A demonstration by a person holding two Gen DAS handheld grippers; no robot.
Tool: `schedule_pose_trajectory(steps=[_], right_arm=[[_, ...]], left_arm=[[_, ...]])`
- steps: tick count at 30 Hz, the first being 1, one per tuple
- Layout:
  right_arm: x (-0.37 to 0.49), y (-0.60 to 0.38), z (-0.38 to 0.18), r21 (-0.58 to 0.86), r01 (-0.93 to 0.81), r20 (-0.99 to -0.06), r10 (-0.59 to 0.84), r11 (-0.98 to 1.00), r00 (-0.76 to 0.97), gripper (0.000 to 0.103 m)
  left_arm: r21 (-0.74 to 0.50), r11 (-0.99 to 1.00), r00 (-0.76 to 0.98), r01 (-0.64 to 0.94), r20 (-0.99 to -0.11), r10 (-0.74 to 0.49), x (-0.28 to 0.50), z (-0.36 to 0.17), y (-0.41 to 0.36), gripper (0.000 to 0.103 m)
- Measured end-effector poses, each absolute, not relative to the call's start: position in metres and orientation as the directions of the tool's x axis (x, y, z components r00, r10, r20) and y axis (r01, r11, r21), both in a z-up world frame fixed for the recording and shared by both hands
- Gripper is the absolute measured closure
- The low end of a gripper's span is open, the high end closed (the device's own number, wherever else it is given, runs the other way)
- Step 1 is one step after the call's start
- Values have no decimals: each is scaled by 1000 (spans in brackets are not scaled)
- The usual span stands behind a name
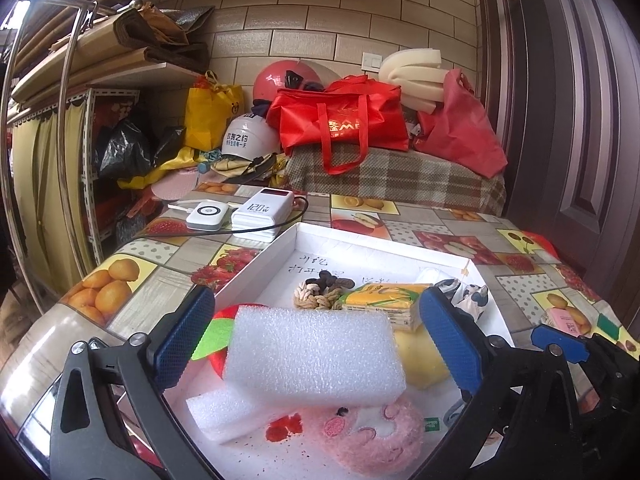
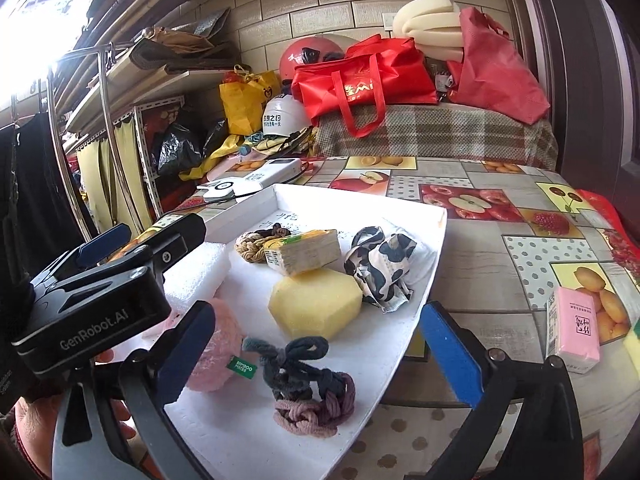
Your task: Organize soft objects
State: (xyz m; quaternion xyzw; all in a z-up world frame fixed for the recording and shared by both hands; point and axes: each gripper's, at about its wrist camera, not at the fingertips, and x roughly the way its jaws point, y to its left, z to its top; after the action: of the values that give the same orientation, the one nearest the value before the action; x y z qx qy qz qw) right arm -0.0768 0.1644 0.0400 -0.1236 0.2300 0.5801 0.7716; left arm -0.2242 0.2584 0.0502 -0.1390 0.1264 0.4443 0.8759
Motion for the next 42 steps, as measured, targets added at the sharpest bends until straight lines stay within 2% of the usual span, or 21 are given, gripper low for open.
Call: schedule_pose_trajectory(steps=[17, 24, 36, 42], right_arm=[[-71, 159, 40, 105, -937, -489, 838, 333, 243, 0], [-70, 146, 46, 117, -932, -425, 865, 344, 265, 0], [-60, 131, 48, 185, -910, -371, 884, 372, 286, 0], [-49, 118, 45, 190, -882, -426, 846, 431, 321, 0]], left_arm=[[-134, 568, 577, -812, -330, 747, -226, 53, 256, 0], [-110, 569, 572, -815, -313, 758, -223, 56, 249, 0], [-95, 564, 564, -820, -292, 772, -224, 56, 241, 0], [-54, 581, 571, -812, -279, 772, -219, 56, 228, 0]])
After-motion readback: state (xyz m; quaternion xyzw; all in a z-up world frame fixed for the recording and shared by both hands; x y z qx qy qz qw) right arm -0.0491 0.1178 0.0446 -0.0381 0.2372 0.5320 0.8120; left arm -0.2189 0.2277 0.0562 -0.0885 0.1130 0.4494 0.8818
